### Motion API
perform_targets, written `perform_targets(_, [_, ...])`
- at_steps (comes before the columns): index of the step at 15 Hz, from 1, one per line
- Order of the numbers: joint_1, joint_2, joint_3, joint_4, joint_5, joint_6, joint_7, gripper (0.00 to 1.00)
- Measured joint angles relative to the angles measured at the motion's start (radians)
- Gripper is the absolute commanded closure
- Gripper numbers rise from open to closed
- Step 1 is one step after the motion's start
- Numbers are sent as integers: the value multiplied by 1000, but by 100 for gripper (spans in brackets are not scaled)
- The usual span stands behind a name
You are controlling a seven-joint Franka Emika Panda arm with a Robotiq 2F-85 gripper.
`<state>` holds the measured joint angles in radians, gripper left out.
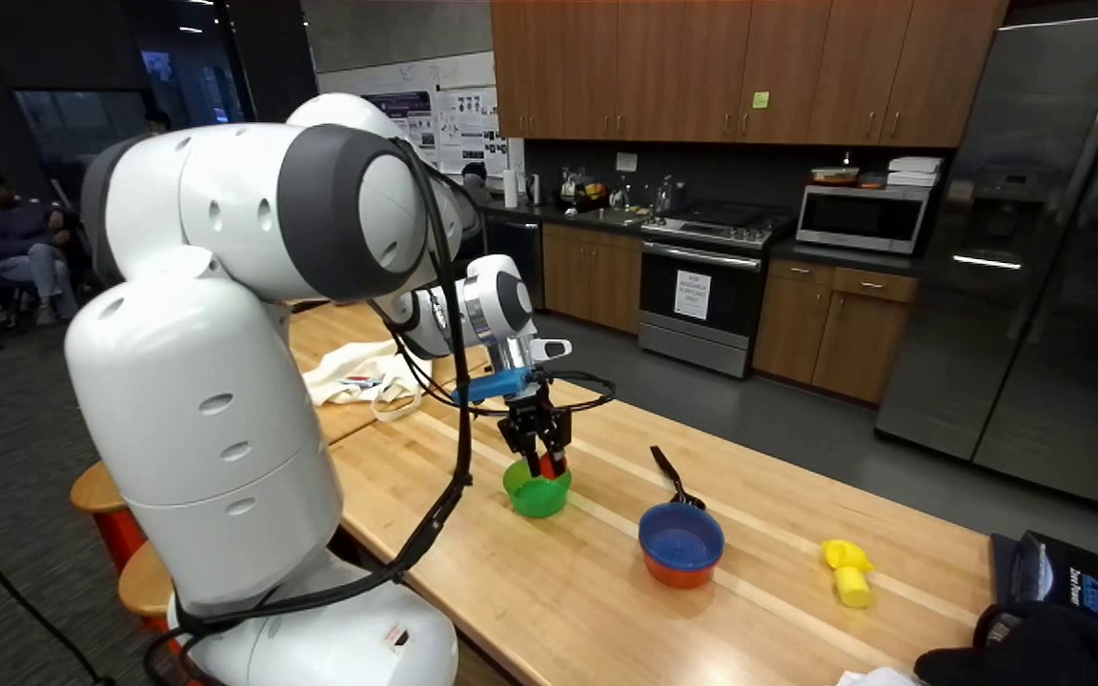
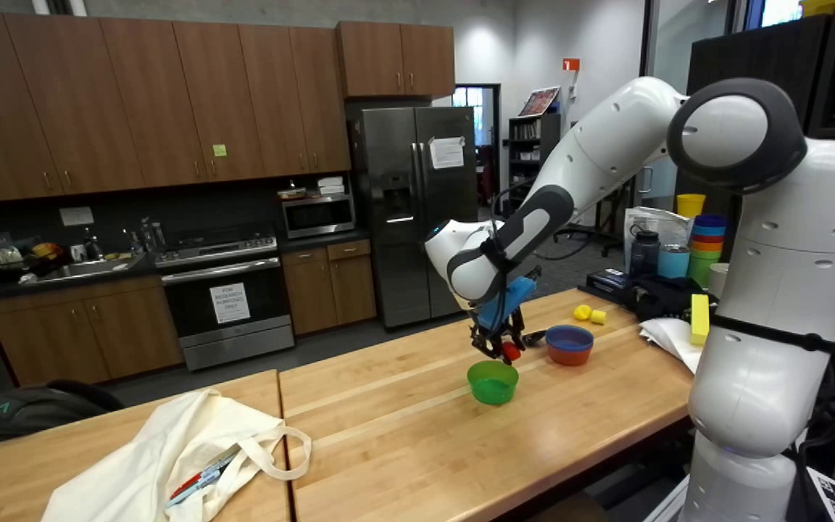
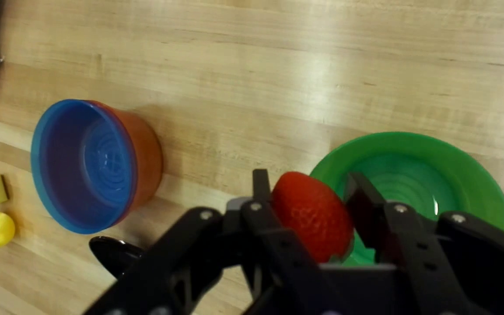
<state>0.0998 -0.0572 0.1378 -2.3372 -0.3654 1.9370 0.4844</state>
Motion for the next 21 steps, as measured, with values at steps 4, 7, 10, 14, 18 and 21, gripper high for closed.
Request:
perform_targets(4, [13,0,11,-14,2,0,-2,56])
perform_targets(7, [22,0,17,-25,12,0,-4,57])
perform_targets(10, [29,0,24,-35,22,0,-6,55])
perform_targets(14, [35,0,27,-43,37,0,-11,55])
perform_targets(18, [34,-1,26,-44,44,0,-22,56])
perform_targets(21, [34,-1,26,-44,47,0,-24,54])
